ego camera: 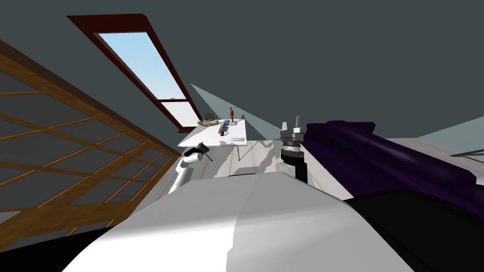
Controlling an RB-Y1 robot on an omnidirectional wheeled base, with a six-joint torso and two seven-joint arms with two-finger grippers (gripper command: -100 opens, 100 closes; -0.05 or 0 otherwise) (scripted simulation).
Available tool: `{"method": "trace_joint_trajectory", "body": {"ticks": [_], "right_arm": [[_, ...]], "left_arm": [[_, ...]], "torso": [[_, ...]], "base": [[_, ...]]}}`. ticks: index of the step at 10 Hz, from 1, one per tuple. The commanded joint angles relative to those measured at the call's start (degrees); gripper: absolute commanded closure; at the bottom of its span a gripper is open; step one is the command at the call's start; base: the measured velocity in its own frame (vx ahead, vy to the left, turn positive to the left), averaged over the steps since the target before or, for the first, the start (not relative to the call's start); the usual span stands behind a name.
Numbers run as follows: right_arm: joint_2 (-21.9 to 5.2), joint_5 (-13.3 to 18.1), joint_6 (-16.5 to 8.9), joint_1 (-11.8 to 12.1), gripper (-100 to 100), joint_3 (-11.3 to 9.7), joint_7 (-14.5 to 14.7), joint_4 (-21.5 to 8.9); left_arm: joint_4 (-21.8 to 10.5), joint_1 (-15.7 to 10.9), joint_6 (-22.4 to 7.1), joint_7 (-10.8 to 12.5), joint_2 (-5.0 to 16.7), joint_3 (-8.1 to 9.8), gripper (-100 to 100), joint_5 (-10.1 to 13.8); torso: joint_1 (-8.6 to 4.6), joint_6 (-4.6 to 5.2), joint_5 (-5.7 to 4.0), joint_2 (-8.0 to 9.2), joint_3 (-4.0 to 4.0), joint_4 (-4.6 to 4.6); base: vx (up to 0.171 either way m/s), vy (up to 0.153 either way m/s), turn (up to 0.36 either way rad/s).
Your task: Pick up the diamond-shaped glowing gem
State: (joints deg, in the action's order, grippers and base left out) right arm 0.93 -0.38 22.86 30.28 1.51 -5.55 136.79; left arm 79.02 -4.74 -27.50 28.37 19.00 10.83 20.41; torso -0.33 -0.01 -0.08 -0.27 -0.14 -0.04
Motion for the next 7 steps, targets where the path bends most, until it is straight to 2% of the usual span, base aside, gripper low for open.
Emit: {"method": "trace_joint_trajectory", "body": {"ticks": [1, 3, 4, 7], "right_arm": [[0.00, 0.00, 0.00, 0.00, 0, 0.00, 0.00, 0.00], [0.00, 0.00, 0.00, 0.00, 0, 0.00, 0.00, 0.00], [0.00, 0.00, 0.00, 0.01, 0, 0.00, 0.00, 0.00], [0.00, 0.00, 0.00, 0.01, 0, 0.00, 0.00, 0.00]], "left_arm": [[-1.52, -1.02, -1.66, 0.92, 0.08, 0.19, -100, 0.39], [-5.22, -4.10, -4.99, 3.34, 0.29, 0.72, -100, 1.52], [-5.22, -4.10, -5.35, 3.34, 0.29, 0.72, -100, 1.52], [-10.06, -8.09, -10.06, 6.49, 0.60, 1.32, -100, 2.94]], "torso": [[0.00, 0.00, 0.00, 0.00, 0.00, 0.00], [0.17, -0.01, 0.03, -0.07, -0.04, -0.02], [0.07, 0.00, 0.02, -0.17, -0.10, -0.04], [0.10, -0.01, 0.02, -0.22, -0.13, -0.05]], "base": [[0.059, -0.072, 0.006], [0.098, -0.069, 0.005], [0.089, -0.075, 0.006], [0.121, -0.080, 0.001]]}}
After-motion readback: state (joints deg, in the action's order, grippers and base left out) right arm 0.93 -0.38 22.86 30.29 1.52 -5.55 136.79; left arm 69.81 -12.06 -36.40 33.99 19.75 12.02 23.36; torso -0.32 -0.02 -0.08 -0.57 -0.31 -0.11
